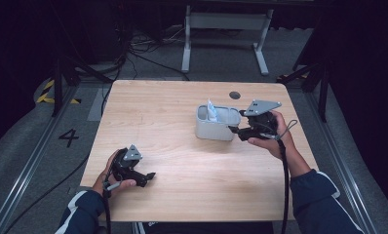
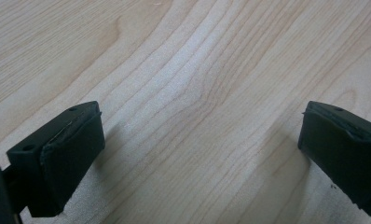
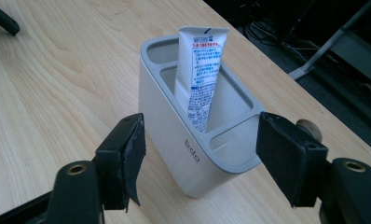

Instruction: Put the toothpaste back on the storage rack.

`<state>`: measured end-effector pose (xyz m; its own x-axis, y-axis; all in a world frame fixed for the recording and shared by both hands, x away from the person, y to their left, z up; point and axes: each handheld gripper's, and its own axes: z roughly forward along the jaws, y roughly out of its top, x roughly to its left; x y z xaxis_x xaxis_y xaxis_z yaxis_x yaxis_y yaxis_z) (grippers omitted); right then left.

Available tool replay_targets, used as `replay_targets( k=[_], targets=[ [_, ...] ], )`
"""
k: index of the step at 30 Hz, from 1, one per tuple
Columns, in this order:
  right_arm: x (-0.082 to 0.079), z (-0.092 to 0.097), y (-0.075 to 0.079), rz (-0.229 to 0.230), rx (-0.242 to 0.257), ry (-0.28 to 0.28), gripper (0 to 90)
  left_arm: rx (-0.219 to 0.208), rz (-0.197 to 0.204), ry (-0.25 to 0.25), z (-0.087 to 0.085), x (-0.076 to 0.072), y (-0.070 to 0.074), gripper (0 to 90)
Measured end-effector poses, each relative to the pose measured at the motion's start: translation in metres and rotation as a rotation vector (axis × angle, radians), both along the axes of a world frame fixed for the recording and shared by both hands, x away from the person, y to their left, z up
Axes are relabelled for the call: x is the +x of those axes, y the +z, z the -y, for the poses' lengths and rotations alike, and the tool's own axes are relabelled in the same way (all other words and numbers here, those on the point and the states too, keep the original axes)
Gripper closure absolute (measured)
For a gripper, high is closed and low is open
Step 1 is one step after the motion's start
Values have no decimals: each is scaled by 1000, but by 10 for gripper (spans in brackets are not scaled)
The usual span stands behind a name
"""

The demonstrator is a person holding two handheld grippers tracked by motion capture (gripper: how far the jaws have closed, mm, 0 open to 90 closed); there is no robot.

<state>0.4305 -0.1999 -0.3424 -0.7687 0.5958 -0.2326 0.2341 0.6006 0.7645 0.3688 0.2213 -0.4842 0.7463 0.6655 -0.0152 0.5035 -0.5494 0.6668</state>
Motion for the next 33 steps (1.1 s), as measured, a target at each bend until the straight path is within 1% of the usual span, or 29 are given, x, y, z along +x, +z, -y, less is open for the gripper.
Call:
replay_targets(
  k=[7, 11, 17, 22, 26, 27, 33],
  targets=[
    [-7, 7, 0, 7, -12, 2, 325, 0, 0, 0, 0, 0, 0, 7],
    [-14, 13, -2, 6, -27, 1, 313, 0, 0, 0, 0, 0, 0, 7],
    [-21, 21, -5, 18, -32, -1, 310, 0, 0, 0, 0, 0, 0, 7],
    [-29, 31, -11, 13, -50, -6, 309, 0, 0, 0, 0, 0, 0, 7],
    [-32, 34, -15, 8, -54, -9, 308, 0, 0, 0, 0, 0, 0, 7],
    [-33, 38, -18, 7, -65, -13, 307, 1, 0, 0, 0, 0, 0, 7],
    [-36, 46, -24, -4, -67, -29, 305, 0, 0, 0, 0, 0, 0, 7]
  ],
)
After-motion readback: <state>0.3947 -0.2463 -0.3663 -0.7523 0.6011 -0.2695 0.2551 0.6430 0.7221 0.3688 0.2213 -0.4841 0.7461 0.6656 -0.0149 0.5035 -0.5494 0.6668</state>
